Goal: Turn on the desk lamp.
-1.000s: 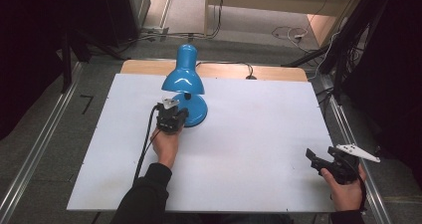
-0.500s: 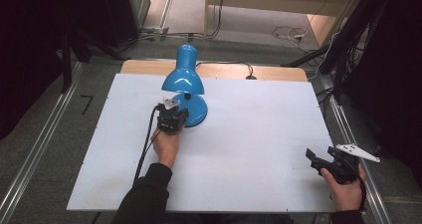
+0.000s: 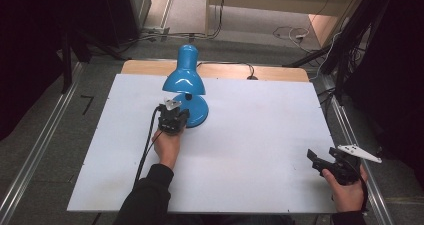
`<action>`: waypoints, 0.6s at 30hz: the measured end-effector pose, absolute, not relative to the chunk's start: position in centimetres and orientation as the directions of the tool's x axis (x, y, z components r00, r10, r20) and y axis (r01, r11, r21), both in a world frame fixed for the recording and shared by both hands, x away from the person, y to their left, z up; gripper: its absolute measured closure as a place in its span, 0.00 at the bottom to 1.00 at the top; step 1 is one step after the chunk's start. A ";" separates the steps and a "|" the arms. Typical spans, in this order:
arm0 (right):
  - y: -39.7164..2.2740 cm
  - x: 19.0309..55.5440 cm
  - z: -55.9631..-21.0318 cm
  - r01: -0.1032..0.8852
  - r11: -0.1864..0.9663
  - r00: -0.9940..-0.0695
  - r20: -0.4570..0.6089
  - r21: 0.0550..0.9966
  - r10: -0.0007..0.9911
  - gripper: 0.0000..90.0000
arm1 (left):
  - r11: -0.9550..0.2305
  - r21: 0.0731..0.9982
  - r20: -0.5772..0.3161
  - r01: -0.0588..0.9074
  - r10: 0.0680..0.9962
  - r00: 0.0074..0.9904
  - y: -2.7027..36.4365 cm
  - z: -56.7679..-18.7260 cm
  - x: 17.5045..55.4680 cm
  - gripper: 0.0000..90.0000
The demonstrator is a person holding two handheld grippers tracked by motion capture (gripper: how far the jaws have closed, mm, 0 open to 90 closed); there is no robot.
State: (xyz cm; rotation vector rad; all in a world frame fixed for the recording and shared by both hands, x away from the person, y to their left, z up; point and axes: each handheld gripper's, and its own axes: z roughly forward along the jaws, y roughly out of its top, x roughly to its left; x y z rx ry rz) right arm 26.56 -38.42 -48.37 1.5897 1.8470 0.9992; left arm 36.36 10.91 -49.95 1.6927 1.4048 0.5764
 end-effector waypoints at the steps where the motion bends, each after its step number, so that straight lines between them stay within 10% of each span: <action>1: -38.4 26.6 -48.4 0.608 0.046 -0.192 0.091 0.793 0.977 0.15 | -0.019 0.825 -0.159 0.564 0.951 0.265 10.9 -49.9 36.3 1.00; 18: -38.4 26.5 -48.3 0.605 0.048 -0.196 0.090 0.795 0.976 0.15 | -0.042 0.820 -0.145 0.571 0.950 0.277 10.7 -50.0 36.2 1.00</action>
